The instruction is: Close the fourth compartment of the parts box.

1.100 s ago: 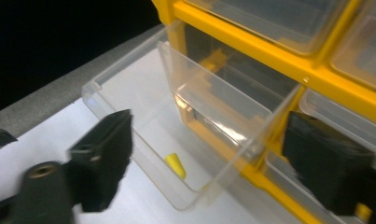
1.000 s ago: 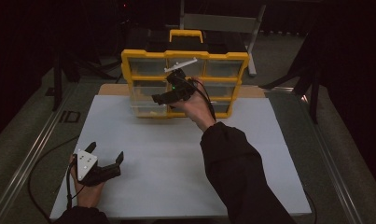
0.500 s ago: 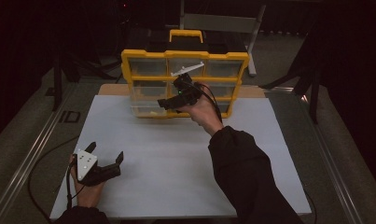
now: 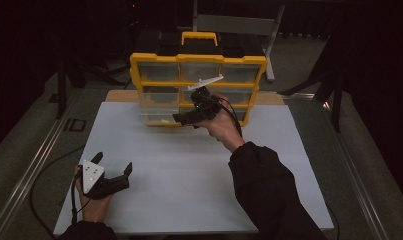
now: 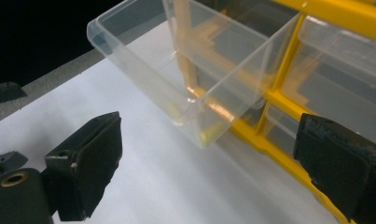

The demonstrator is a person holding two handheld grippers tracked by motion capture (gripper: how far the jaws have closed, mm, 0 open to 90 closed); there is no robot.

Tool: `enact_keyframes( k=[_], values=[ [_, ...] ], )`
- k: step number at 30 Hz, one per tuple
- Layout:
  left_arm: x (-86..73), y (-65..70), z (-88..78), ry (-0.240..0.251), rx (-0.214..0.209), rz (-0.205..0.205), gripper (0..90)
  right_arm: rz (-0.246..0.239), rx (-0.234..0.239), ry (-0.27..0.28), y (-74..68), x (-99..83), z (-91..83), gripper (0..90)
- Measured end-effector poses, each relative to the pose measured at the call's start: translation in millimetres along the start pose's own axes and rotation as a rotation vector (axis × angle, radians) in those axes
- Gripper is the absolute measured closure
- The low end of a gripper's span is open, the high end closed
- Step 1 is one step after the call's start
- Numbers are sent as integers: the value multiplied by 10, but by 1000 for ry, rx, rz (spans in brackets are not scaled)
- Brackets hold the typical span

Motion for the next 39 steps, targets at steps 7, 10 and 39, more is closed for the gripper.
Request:
enact_keyframes(
  k=[7, 10, 39],
  values=[
    [1, 1, -3, 1, 1, 1, 9, -17, 16, -27, -55, -112, 24, 101],
    [2, 3, -6, 3, 1, 0, 9, -16, 14, -26, -62, -148, 22, 140],
    [1, 6, -4, 2, -1, 1, 9, -126, -40, 73, -272, -221, 114, 899]
  ],
)
Point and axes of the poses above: each handheld gripper's, and its own axes: z roughly forward along the jaws, x roughly out of its top, y roughly to its right, the point moved 5 cm from there along z, roughly forward along the jaws, and after that the axes turned 5 degrees about -x, right-handed, at the moved point
